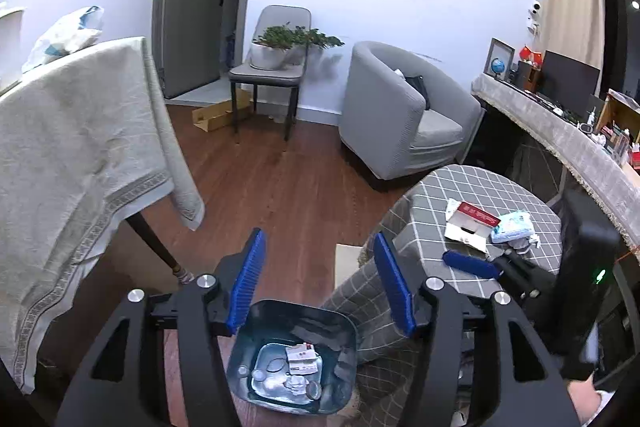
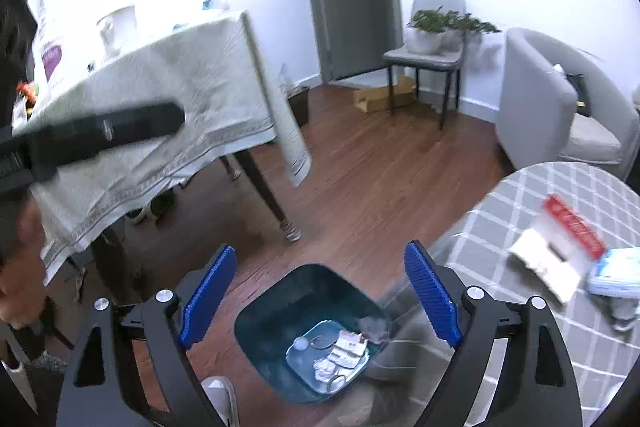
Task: Collect trash
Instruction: 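Withdraw both open tools from the bin back over the table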
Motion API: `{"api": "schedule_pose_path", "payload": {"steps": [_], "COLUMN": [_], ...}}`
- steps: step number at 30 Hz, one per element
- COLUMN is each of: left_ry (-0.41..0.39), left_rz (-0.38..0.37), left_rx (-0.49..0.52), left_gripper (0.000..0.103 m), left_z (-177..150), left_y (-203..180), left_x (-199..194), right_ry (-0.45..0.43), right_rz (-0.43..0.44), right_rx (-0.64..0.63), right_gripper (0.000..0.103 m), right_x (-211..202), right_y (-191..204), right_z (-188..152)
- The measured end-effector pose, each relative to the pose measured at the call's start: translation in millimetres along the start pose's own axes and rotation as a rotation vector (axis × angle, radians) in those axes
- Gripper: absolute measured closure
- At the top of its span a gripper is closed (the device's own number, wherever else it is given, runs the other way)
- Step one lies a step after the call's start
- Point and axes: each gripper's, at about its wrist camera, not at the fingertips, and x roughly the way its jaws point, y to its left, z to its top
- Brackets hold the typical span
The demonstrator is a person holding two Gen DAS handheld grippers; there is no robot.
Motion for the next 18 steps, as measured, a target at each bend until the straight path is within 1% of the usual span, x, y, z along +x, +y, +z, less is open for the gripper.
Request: {"api": "schedule_pose_path", "payload": {"steps": [7, 10, 14, 17, 18], "left_ry": [0.011, 0.016, 0.027, 0.036, 0.041], "left_rz": [-0.04, -0.05, -0.058, -0.066, -0.07], "left_rx": [0.056, 0.066, 0.074, 0.079, 0.086], "left_gripper": [0.036, 0.033, 0.028, 0.026, 0.025], "left_z": [-1, -1, -2, -4, -5], "left_y": [-37, -50, -64, -73, -76], "left_x": [15, 22, 32, 39, 42], "right_ry": [-0.038, -0.037, -0.038, -0.011, -0.009], "right_rz": [-0.077, -0.114, -0.135, -0.141, -0.155], "right_rx": [0.029, 0.006, -0.038, -0.067, -0.078], "right_gripper": [0.012, 0.012, 0.011, 0.009, 0.009], "right_x": [-27, -34, -49, -56, -60], "right_y": [-43, -57, -79, -98, -107], "right_z": [2, 1, -2, -3, -2]}}
